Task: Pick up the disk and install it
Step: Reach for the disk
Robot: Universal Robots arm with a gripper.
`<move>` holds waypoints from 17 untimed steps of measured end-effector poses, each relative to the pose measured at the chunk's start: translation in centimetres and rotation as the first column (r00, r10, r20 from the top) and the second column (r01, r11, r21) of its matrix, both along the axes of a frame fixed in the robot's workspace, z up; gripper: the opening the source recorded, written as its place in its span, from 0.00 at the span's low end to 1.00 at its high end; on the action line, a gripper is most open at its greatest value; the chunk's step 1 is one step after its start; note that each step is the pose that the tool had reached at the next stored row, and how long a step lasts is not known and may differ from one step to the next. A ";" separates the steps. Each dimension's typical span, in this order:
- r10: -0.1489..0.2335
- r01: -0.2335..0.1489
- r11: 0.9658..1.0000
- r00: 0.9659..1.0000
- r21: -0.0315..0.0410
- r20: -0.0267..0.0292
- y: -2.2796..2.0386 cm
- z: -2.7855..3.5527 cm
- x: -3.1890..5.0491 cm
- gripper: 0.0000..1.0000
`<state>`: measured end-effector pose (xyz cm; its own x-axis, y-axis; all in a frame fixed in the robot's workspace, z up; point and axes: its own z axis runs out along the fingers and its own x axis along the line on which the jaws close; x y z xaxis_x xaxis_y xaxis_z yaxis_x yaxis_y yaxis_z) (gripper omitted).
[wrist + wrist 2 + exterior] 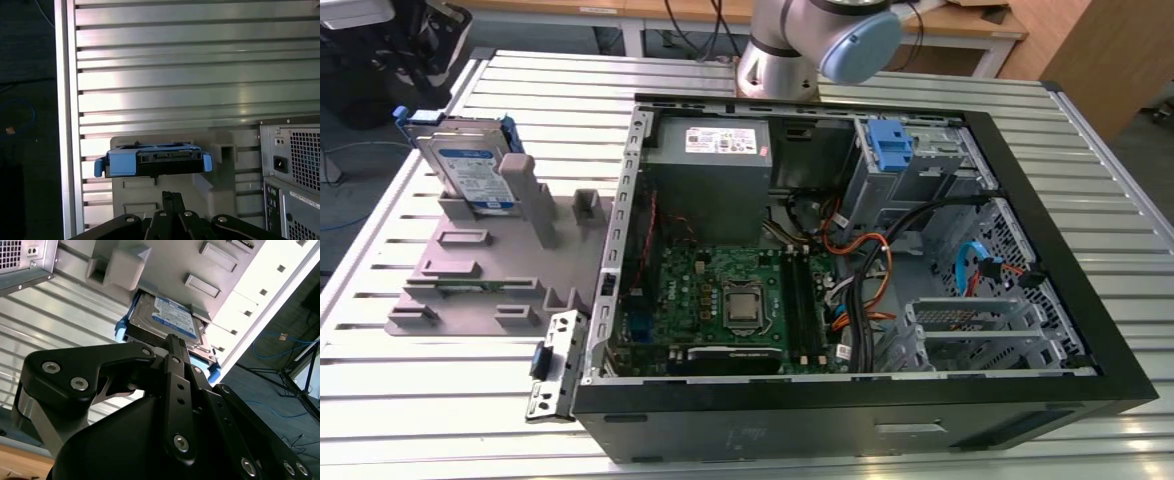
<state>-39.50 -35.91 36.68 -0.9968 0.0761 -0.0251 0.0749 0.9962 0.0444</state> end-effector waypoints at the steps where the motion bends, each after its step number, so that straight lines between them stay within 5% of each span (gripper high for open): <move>1: 0.000 0.000 1.000 1.000 0.000 0.000 0.20 -0.11 -0.10 0.11; 8: 0.000 0.000 1.000 1.000 0.000 0.000 1.23 -0.84 -1.27 0.11; 17: 0.000 0.000 1.000 1.000 0.000 -0.001 1.80 -1.79 -2.88 0.11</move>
